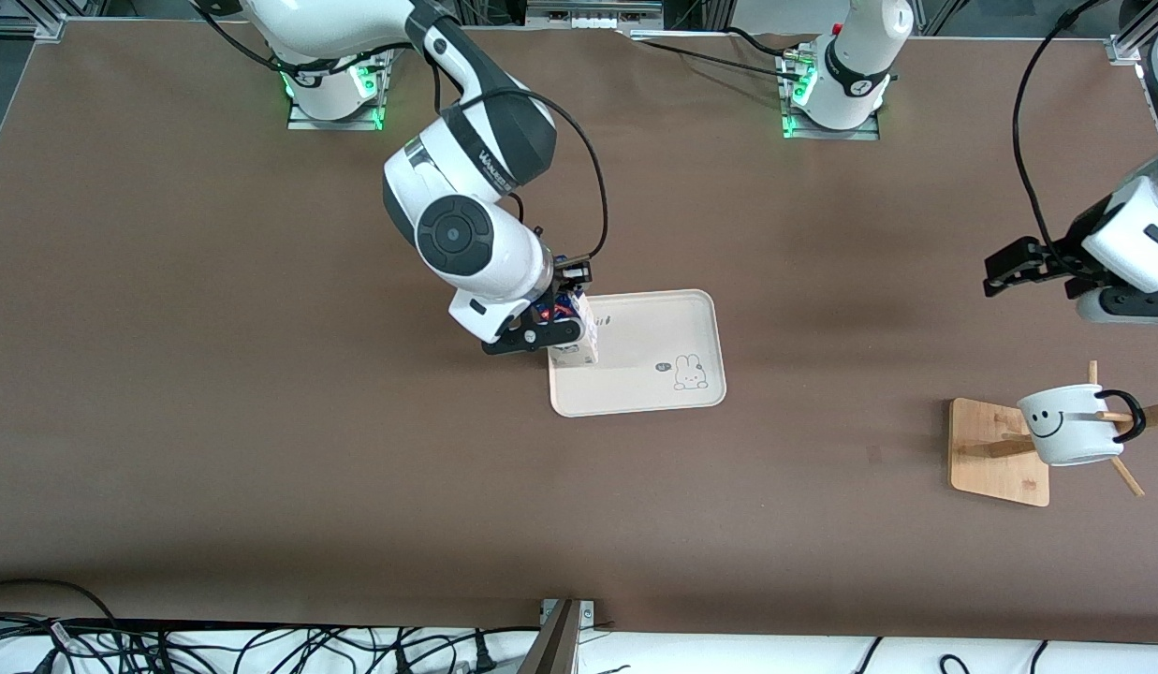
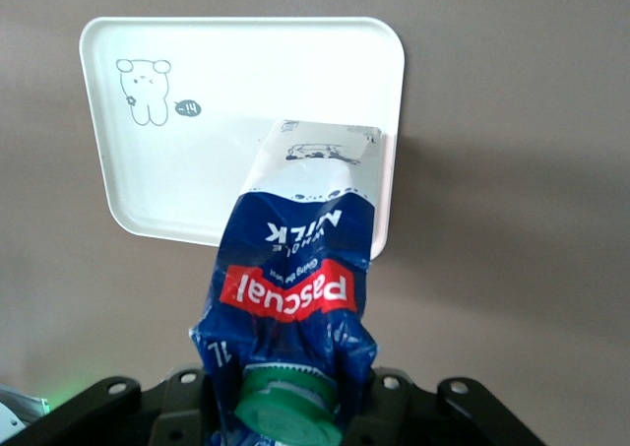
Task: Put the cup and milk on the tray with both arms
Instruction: 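Lower the carton onto the tray while the left gripper reaches the mug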
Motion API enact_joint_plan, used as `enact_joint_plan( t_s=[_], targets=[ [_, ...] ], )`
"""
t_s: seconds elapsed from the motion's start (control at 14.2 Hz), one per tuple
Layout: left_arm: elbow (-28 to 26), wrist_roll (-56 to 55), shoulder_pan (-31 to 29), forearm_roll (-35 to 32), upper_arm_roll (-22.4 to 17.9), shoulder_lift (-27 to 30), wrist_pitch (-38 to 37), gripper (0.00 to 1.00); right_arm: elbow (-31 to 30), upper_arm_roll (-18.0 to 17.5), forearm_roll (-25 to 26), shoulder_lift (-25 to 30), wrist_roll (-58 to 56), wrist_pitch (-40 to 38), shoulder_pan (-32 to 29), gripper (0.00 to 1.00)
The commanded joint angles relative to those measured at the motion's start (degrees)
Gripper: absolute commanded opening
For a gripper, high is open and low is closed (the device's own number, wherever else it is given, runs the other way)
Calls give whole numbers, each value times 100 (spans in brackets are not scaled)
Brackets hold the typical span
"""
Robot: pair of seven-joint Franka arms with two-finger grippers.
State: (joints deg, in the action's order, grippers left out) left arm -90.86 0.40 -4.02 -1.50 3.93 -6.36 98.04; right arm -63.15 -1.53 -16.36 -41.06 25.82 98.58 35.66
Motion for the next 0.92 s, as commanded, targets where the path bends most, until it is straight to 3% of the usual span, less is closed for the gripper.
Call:
enact_joint_plan(
  t_s=[0.0, 0.63, 0.85],
  targets=[
    [-90, 12, -29, -149, 12, 55, 93, 100, 207, 21, -122, -16, 72, -347, 72, 42],
    [-661, 91, -389, -158, -67, 29, 655, 100, 198, 21, -140, -121, 46, -506, 231, 42],
    [-1256, 3, -389, -114, -59, 143, 1329, 100, 172, 65, -26, -262, -218, -507, 187, 42]
  ],
)
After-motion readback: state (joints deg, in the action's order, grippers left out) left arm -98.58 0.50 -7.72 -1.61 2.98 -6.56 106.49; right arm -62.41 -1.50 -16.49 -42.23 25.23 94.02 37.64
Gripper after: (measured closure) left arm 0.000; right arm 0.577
